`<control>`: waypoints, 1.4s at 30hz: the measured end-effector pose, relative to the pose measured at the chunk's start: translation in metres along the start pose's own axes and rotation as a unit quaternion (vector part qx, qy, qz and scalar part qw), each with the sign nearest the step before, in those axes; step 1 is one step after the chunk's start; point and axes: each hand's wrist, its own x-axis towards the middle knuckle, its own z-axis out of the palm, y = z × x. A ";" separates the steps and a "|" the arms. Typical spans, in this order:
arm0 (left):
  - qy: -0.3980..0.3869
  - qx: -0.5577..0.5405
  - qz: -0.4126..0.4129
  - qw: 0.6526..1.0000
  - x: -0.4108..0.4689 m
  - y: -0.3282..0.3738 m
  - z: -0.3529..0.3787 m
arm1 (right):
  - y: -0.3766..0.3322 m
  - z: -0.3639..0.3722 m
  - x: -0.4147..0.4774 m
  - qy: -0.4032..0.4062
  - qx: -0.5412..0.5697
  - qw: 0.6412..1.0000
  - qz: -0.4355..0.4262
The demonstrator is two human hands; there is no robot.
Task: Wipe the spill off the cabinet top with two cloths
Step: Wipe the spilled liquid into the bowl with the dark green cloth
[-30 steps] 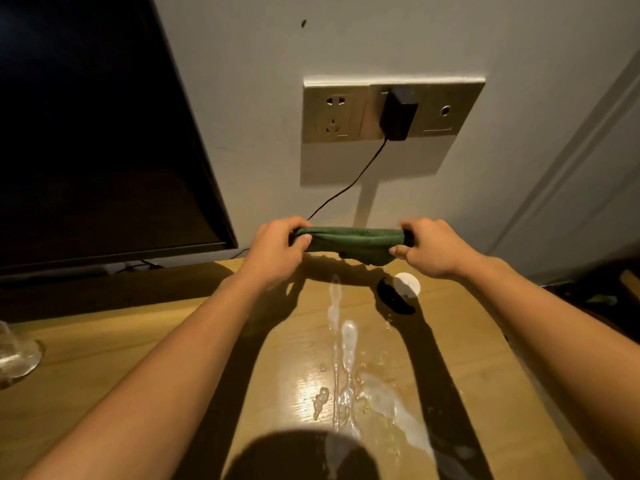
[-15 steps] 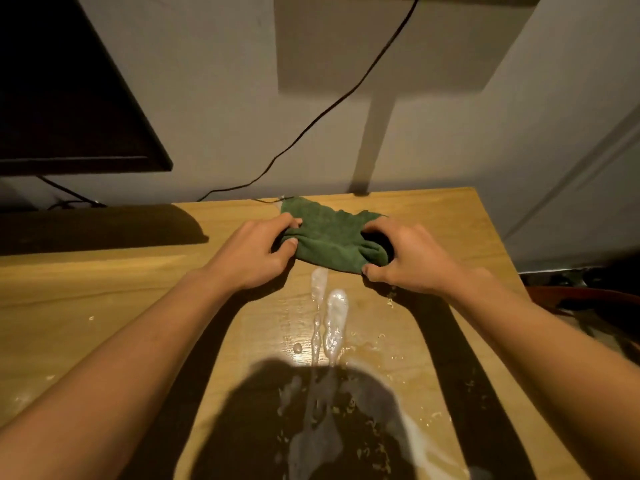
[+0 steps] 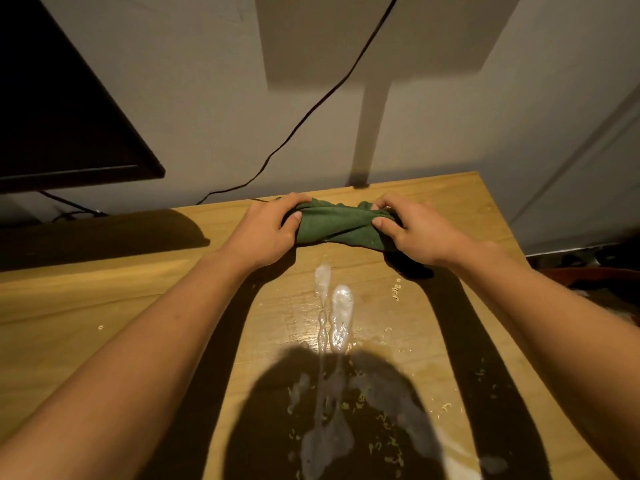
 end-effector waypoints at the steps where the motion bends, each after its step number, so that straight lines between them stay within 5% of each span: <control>1: -0.002 0.001 -0.003 1.000 -0.001 0.001 0.001 | 0.002 0.003 -0.004 0.009 0.016 1.000 0.001; 42: -0.013 -0.076 -0.166 0.983 -0.241 0.123 0.082 | 0.031 0.020 -0.230 -0.086 0.088 0.991 -0.045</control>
